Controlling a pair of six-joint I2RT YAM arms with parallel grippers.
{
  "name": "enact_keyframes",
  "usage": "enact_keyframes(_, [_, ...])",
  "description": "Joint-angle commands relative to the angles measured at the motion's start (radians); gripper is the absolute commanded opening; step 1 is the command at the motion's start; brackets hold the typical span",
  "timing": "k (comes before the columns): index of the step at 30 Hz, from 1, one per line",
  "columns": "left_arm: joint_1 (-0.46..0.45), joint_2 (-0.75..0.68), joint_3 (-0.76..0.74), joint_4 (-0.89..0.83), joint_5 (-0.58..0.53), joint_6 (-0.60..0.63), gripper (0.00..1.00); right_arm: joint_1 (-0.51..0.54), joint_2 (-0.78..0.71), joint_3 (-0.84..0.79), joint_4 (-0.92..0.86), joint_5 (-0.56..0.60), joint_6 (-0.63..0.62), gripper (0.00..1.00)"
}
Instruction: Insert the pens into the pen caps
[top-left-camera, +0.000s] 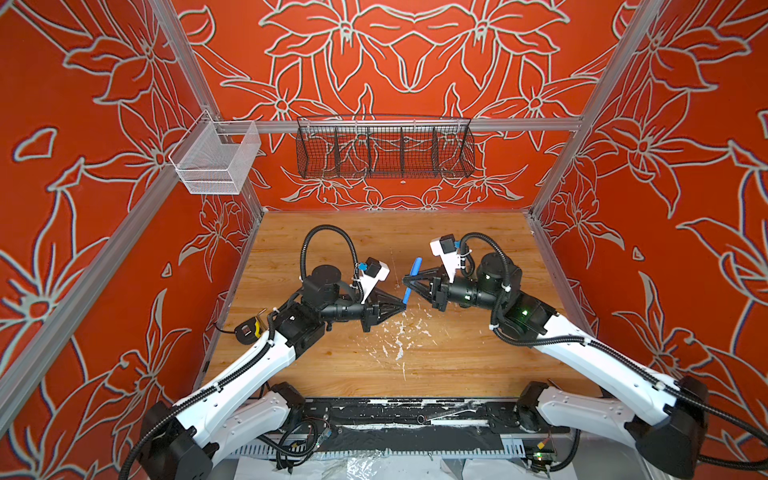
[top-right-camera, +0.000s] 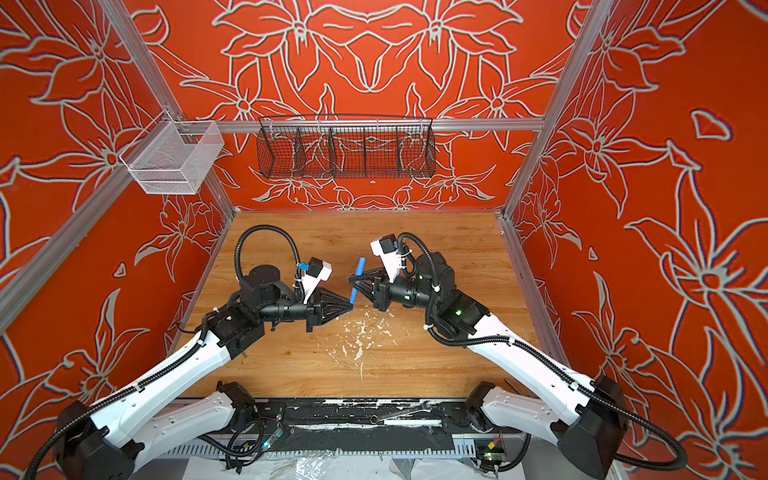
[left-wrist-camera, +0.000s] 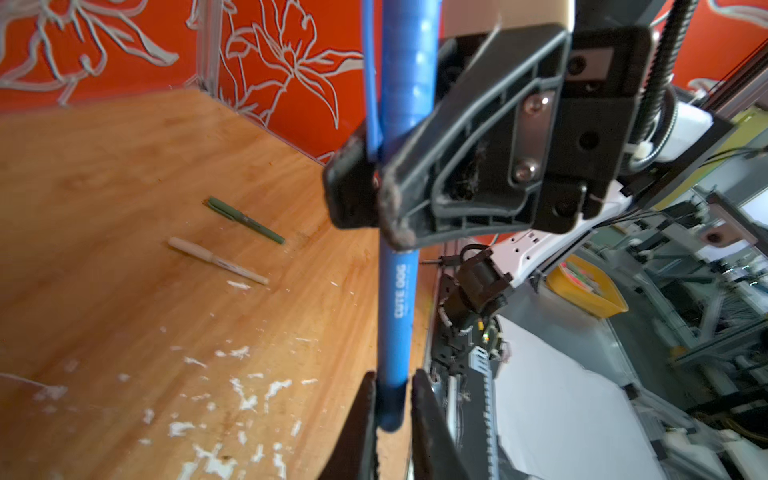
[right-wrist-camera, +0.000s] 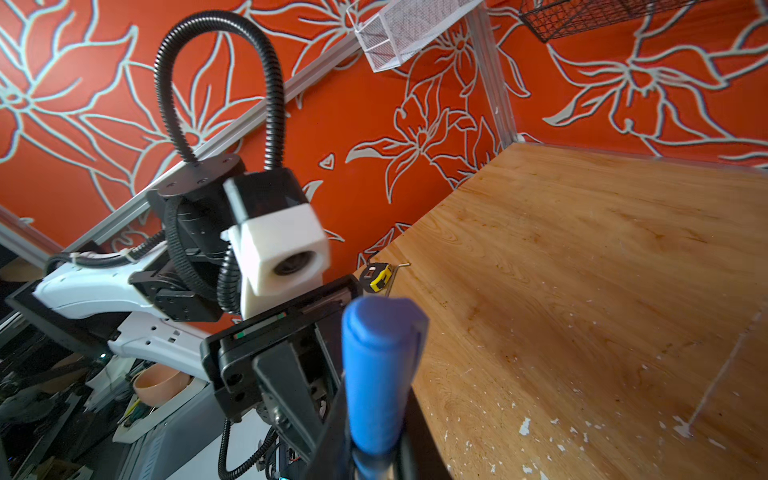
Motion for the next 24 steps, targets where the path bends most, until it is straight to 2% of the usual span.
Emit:
enact_keyframes(1, [0.024, 0.001, 0.036, -0.070, -0.055, 0.003, 0.48, 0.006, -0.027, 0.045, -0.154, 0.183, -0.004, 0.00])
enact_keyframes(4, [0.024, 0.007, 0.038, -0.088, -0.085, 0.002, 0.66, 0.006, -0.009, 0.061, -0.210, 0.242, 0.023, 0.00])
enact_keyframes(6, [0.024, 0.023, 0.043, -0.089, -0.080, 0.001, 0.70, 0.006, 0.009, 0.062, -0.219, 0.252, 0.047, 0.00])
enact_keyframes(14, [0.024, 0.118, 0.043, -0.090, -0.060, 0.007, 0.70, 0.006, 0.029, 0.016, -0.139, 0.263, 0.127, 0.00])
enact_keyframes(19, [0.022, 0.131, 0.021, -0.040, -0.056, -0.008, 0.68, 0.005, 0.038, -0.003, -0.097, 0.249, 0.154, 0.00])
enact_keyframes(24, [0.022, 0.148, 0.018, -0.009, -0.041, -0.021, 0.62, 0.006, 0.060, -0.028, -0.026, 0.223, 0.201, 0.00])
